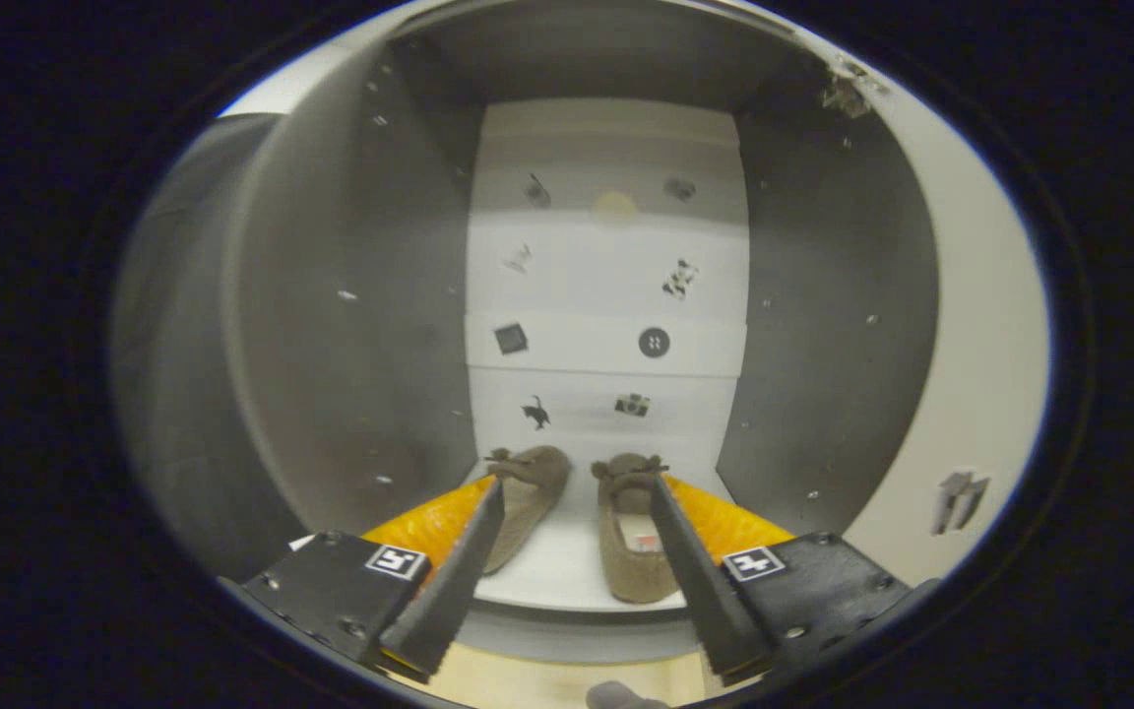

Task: Open the shoe cabinet door, grab the shoes and put them into the shoe cabinet, then close the shoe cabinet door.

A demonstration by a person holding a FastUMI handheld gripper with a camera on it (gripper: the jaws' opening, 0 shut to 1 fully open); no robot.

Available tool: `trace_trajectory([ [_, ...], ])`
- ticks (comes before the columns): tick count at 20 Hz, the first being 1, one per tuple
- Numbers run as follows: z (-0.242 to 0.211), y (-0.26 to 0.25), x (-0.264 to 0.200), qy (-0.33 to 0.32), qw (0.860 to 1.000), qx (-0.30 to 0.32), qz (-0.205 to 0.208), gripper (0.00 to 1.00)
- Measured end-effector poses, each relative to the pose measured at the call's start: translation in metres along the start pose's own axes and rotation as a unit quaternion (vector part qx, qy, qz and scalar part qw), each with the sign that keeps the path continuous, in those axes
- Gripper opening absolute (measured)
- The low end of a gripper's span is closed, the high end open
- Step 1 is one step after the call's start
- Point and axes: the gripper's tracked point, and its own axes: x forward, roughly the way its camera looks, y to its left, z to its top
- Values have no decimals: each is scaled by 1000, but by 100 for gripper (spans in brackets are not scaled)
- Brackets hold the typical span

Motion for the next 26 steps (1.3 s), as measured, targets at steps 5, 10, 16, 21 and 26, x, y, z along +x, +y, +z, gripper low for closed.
trace_trajectory([
  [5,5,37,-106,-37,999,-22,28,100],
  [10,-3,50,-216,-49,998,-17,47,100],
  [16,-22,21,-321,-52,997,-18,44,100],
  [21,-35,-41,-386,-46,999,-8,13,100],
  [26,-37,-113,-447,-53,997,3,-47,100],
])
